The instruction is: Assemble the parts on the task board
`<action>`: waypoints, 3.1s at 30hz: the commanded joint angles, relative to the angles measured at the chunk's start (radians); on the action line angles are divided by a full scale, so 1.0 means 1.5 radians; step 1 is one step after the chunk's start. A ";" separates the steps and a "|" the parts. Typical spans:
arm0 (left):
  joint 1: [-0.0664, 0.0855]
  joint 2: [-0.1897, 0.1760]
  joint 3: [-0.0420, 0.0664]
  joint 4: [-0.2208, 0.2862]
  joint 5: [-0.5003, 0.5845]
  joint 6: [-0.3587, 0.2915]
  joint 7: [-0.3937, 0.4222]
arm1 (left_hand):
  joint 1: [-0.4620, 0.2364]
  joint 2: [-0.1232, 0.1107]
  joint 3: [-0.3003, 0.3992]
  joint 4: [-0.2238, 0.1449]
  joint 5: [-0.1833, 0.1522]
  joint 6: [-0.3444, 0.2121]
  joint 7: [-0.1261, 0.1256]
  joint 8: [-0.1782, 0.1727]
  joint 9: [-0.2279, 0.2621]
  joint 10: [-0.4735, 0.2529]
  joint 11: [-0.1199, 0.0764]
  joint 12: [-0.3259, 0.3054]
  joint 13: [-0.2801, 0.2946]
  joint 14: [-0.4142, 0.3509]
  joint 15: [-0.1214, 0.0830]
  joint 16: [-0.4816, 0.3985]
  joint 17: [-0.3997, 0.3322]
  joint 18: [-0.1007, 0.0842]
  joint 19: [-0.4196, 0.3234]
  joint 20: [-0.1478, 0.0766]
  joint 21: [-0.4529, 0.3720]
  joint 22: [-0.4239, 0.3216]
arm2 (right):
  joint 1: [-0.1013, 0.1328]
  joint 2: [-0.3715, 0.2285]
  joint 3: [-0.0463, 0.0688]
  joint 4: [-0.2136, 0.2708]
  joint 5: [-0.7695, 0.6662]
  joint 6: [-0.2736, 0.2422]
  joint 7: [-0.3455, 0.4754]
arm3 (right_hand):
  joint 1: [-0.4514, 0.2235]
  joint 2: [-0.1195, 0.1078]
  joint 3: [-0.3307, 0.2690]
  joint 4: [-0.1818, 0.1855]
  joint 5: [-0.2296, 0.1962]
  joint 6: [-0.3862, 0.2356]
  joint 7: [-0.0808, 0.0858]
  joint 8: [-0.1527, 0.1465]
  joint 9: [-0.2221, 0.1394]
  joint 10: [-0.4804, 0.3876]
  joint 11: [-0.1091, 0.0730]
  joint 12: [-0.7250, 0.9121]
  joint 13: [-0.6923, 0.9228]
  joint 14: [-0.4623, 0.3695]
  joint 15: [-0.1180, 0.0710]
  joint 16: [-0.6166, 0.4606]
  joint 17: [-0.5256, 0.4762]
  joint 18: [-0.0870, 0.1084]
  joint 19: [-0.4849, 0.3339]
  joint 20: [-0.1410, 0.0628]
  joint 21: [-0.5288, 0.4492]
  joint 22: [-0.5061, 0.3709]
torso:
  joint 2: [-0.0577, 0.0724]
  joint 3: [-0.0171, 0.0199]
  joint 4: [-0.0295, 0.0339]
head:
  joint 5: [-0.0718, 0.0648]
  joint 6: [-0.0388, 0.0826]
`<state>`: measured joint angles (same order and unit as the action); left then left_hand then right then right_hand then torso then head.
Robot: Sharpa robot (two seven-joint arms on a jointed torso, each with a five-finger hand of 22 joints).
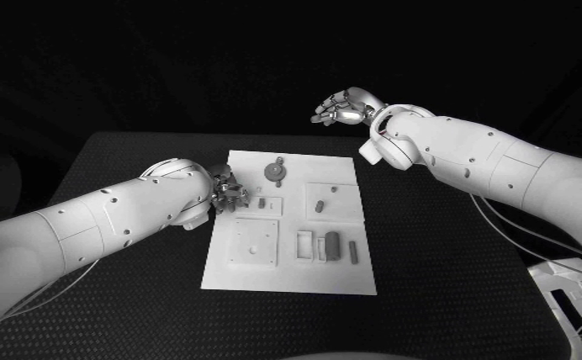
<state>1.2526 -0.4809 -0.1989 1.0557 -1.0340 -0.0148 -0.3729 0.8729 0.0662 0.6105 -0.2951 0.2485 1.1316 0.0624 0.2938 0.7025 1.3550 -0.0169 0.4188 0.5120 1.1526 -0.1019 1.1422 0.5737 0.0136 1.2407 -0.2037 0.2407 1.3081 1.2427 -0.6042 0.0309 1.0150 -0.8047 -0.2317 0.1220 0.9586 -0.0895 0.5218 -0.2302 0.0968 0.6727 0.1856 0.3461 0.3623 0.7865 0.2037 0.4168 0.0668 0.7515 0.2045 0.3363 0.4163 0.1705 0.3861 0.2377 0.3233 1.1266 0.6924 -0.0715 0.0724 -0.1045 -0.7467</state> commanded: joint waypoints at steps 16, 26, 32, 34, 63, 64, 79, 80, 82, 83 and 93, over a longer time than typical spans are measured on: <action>-0.004 0.012 -0.003 -0.002 -0.050 0.013 -0.024 | 0.011 0.004 0.004 0.003 0.011 0.011 -0.007 0.018 0.015 0.020 -0.017 0.011 0.007 0.002 -0.011 0.010 0.000 -0.008 0.007 -0.005 0.011 0.017 | -0.001 0.000 0.000 0.001 -0.001 0.011 0.009 | -0.002 0.003 -0.003 0.003 -0.001 -0.006 0.031 0.003 -0.001 0.005 0.000 -0.004 0.000 -0.005 0.000 -0.003 -0.002 -0.009 0.006 0.000 -0.005 0.001 | 0.000 0.0001 0.0001 | 0.000 0.000; -0.004 0.027 -0.003 0.008 -0.118 0.019 -0.043 | 0.006 -0.003 0.011 0.004 0.031 0.018 -0.012 0.021 0.024 0.024 -0.021 0.024 0.014 0.012 -0.017 0.018 -0.006 -0.009 0.014 -0.011 0.026 0.017 | -0.001 0.001 0.000 0.000 -0.001 0.012 0.009 | -0.002 0.003 -0.003 0.003 -0.001 -0.006 0.031 0.003 -0.001 0.006 0.000 -0.005 0.000 -0.005 0.000 -0.003 -0.002 -0.009 0.006 0.000 -0.005 0.001 | 0.000 0.0003 -0.0005 | 0.000 -0.001; -0.005 0.032 -0.003 0.012 -0.124 0.022 -0.046 | -0.008 -0.005 0.018 0.003 0.057 0.027 -0.016 0.024 0.032 0.029 -0.026 0.038 0.022 0.020 -0.022 0.031 -0.010 -0.009 0.019 -0.016 0.044 0.018 | -0.001 0.001 0.000 0.000 -0.001 0.012 0.009 | -0.002 0.003 -0.003 0.003 -0.001 -0.006 0.031 0.003 -0.001 0.006 0.000 -0.006 0.000 -0.005 0.000 -0.003 -0.003 -0.009 0.006 0.000 -0.006 0.001 | 0.000 0.0004 -0.0002 | -0.001 -0.002; -0.005 0.033 -0.003 0.014 -0.126 0.027 -0.048 | -0.013 -0.004 0.018 0.004 0.058 0.031 -0.018 0.026 0.036 0.030 -0.028 0.044 0.024 0.022 -0.025 0.036 -0.011 -0.009 0.020 -0.018 0.051 0.018 | -0.001 0.001 0.000 0.000 -0.001 0.012 0.009 | -0.002 0.003 -0.003 0.003 -0.001 -0.006 0.031 0.003 -0.001 0.006 0.000 -0.006 0.000 -0.005 0.000 -0.003 -0.003 -0.009 0.006 0.000 -0.006 0.001 | 0.000 0.0003 0.0000 | -0.001 -0.002; -0.005 0.024 -0.003 0.014 -0.154 0.030 -0.069 | -0.052 -0.006 0.068 0.002 0.129 0.044 -0.029 0.048 0.064 0.033 -0.039 0.089 0.045 0.032 -0.037 0.077 -0.019 -0.009 0.022 -0.031 0.106 0.018 | -0.001 -0.003 0.000 0.002 -0.001 0.013 0.010 | -0.001 0.002 -0.004 0.002 -0.001 -0.007 0.031 0.004 -0.002 0.008 0.000 -0.009 0.000 -0.006 0.001 -0.003 -0.005 -0.009 0.006 0.000 -0.008 0.003 | 0.000 0.0000 0.0006 | -0.002 -0.005; -0.005 0.024 -0.003 0.015 -0.154 0.029 -0.070 | -0.053 -0.006 0.068 0.002 0.129 0.044 -0.029 0.048 0.065 0.033 -0.039 0.089 0.045 0.032 -0.037 0.077 -0.019 -0.009 0.022 -0.031 0.107 0.018 | -0.001 -0.003 0.000 0.002 -0.001 0.013 0.010 | -0.001 0.002 -0.004 0.002 -0.001 -0.007 0.031 0.004 -0.002 0.008 0.000 -0.009 0.000 -0.006 0.001 -0.003 -0.005 -0.009 0.006 0.000 -0.008 0.003 | 0.000 -0.0001 0.0006 | -0.001 -0.004; -0.005 0.031 -0.003 0.011 -0.147 0.035 -0.077 | -0.064 -0.003 0.076 0.002 0.128 0.043 -0.030 0.051 0.072 0.030 -0.041 0.099 0.047 0.031 -0.039 0.086 -0.026 -0.009 0.017 -0.034 0.123 0.017 | -0.001 0.000 0.000 0.001 0.000 0.013 0.010 | -0.001 0.002 -0.004 0.002 -0.001 -0.007 0.031 0.004 -0.002 0.008 0.000 -0.011 0.000 -0.007 0.002 -0.003 -0.006 -0.010 0.006 0.000 -0.009 0.003 | 0.000 0.0000 -0.0002 | 0.000 -0.003; -0.005 0.031 -0.003 0.011 -0.145 0.034 -0.075 | -0.065 -0.003 0.076 0.002 0.120 0.041 -0.030 0.051 0.073 0.028 -0.040 0.099 0.046 0.030 -0.040 0.086 -0.029 -0.009 0.015 -0.034 0.125 0.017 | -0.001 0.000 0.000 0.001 0.000 0.013 0.010 | -0.001 0.002 -0.004 0.003 -0.001 -0.007 0.031 0.004 -0.002 0.008 0.000 -0.011 0.000 -0.007 0.002 -0.003 -0.006 -0.010 0.006 0.000 -0.009 0.003 | 0.000 0.0000 -0.0002 | 0.000 -0.003; -0.005 0.031 -0.003 0.011 -0.135 0.028 -0.074 | -0.067 -0.007 0.076 0.005 0.070 0.033 -0.026 0.047 0.074 0.024 -0.039 0.101 0.043 0.027 -0.040 0.087 -0.036 -0.008 0.011 -0.033 0.130 0.015 | -0.001 0.000 0.000 0.001 0.000 0.013 0.010 | -0.001 0.002 -0.004 0.003 -0.001 -0.007 0.031 0.004 -0.002 0.009 0.000 -0.011 0.000 -0.007 0.002 -0.003 -0.006 -0.010 0.006 0.000 -0.009 0.003 | 0.001 0.0000 -0.0002 | 0.000 -0.003; -0.005 0.030 -0.003 0.011 -0.131 0.025 -0.074 | -0.069 -0.009 0.074 0.006 0.068 0.033 -0.026 0.047 0.075 0.024 -0.038 0.101 0.043 0.027 -0.040 0.088 -0.037 -0.009 0.010 -0.032 0.130 0.015 | -0.001 0.000 0.000 0.001 0.000 0.013 0.010 | -0.001 0.002 -0.004 0.003 -0.001 -0.007 0.031 0.004 -0.002 0.009 0.000 -0.011 0.000 -0.007 0.002 -0.003 -0.006 -0.010 0.006 0.000 -0.009 0.003 | 0.001 0.0002 -0.0003 | 0.000 -0.003; -0.004 0.028 -0.003 0.007 -0.121 0.002 -0.069 | -0.107 -0.072 -0.001 0.026 0.010 0.011 -0.016 0.029 0.072 0.003 -0.030 0.101 0.030 0.008 -0.037 0.088 -0.058 -0.008 -0.007 -0.029 0.125 0.012 | -0.001 0.000 0.000 0.001 0.000 0.012 0.010 | -0.001 0.001 -0.005 0.003 -0.001 -0.008 0.032 0.004 -0.003 0.009 0.000 -0.013 0.000 -0.008 0.003 -0.004 -0.007 -0.010 0.006 0.000 -0.011 0.004 | 0.000 -0.0001 0.0000 | -0.001 -0.003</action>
<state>1.2492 -0.4389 -0.2016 1.0666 -1.2334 -0.0015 -0.4714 0.7197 -0.0283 0.6148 -0.2569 0.2672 1.1537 0.0372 0.3396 0.8090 1.3648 -0.0666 0.5684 0.5580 1.1689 -0.1633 1.2700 0.4877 0.0128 1.2341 -0.2486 0.4340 1.3078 1.2420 -0.6054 0.0309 1.0158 -0.8044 -0.2236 0.1250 0.9586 -0.0895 0.5191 -0.2275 0.0967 0.6691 0.1820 0.3460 0.3591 0.7937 0.2037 0.4013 0.0670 0.7485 0.2075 0.3365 0.4069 0.1706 0.3861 0.2377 0.3117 1.1314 0.6929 -0.0714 0.0724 -0.1057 -0.7506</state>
